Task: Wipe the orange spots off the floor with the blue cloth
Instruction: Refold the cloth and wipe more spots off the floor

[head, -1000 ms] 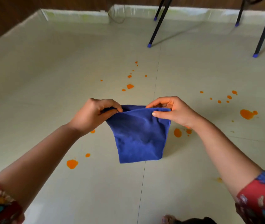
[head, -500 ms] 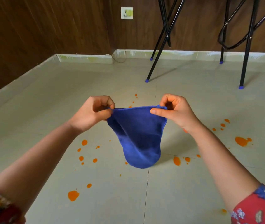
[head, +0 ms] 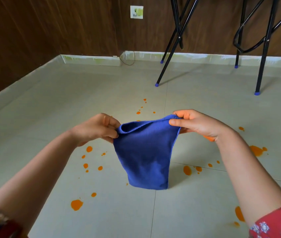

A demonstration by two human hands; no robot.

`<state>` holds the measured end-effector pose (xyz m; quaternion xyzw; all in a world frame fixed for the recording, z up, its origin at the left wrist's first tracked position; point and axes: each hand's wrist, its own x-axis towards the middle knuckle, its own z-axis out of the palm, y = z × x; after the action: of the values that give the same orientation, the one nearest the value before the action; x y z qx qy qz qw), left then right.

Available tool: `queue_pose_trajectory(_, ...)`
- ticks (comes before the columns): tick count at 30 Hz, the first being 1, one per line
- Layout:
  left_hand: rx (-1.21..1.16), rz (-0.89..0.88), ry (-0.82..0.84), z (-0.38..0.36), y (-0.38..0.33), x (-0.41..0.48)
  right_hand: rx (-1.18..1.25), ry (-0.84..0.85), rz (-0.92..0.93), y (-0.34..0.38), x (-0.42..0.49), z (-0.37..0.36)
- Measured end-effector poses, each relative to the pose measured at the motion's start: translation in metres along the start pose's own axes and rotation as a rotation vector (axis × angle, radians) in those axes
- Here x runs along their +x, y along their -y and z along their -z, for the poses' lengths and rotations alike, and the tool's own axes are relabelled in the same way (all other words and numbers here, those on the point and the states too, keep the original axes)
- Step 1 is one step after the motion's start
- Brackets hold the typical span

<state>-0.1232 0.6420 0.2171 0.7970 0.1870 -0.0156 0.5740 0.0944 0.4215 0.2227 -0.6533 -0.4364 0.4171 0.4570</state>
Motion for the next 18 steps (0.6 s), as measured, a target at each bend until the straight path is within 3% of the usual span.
queue_pose_trajectory(2, -0.226, 0.02, -0.11, -0.003, 0.008, 0.007, 0.121, -0.098, -0.023, -0.008, 0.01, -0.007)
queue_pose_trajectory(5, -0.67, 0.234, -0.175, -0.024, 0.036, 0.018, 0.717, -0.238, -0.255, -0.049, 0.022, -0.036)
queue_pose_trajectory(7, -0.715, 0.389, -0.177, -0.048, 0.068, 0.021, 0.891, -0.204, -0.388, -0.086, 0.022, -0.063)
queue_pose_trajectory(10, -0.598, 0.384, -0.306, -0.072, 0.097, 0.017, 0.757, -0.19, -0.538, -0.119, 0.017, -0.082)
queue_pose_trajectory(13, -0.356, 0.314, -0.385, -0.077, 0.101, 0.012, 0.522, -0.324, -0.545, -0.124, 0.019, -0.088)
queue_pose_trajectory(16, -0.181, 0.237, -0.373, -0.078, 0.093, 0.01, 0.362, -0.445, -0.43, -0.116, 0.017, -0.085)
queue_pose_trajectory(18, 0.082, 0.168, -0.358, -0.08, 0.084, 0.011, 0.184, -0.392, -0.294, -0.109, 0.013, -0.079)
